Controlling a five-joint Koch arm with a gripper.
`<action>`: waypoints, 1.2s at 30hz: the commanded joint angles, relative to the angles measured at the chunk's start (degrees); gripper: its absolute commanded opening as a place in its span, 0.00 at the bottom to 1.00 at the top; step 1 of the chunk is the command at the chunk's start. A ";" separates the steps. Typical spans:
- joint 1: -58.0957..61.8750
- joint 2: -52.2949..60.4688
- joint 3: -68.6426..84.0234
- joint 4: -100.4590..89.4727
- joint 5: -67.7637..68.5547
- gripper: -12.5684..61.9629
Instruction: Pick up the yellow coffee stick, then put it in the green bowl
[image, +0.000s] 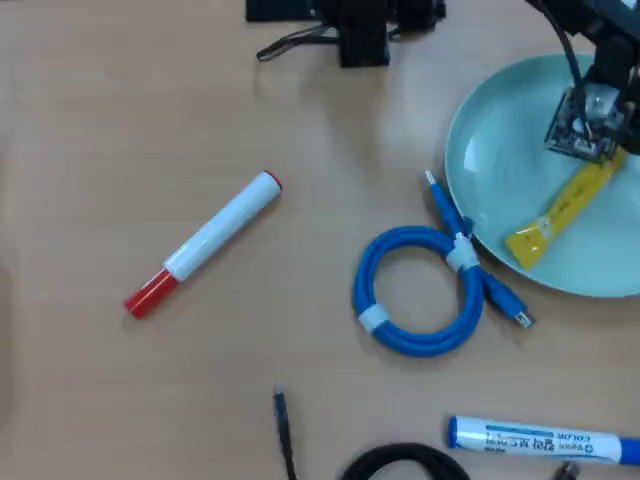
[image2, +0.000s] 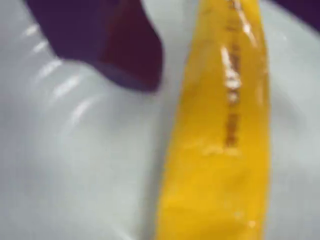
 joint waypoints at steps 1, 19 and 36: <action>0.62 5.62 -0.09 8.61 0.09 0.92; 21.18 31.55 -5.62 16.79 -9.84 0.06; 52.21 57.48 23.64 9.40 -19.69 0.06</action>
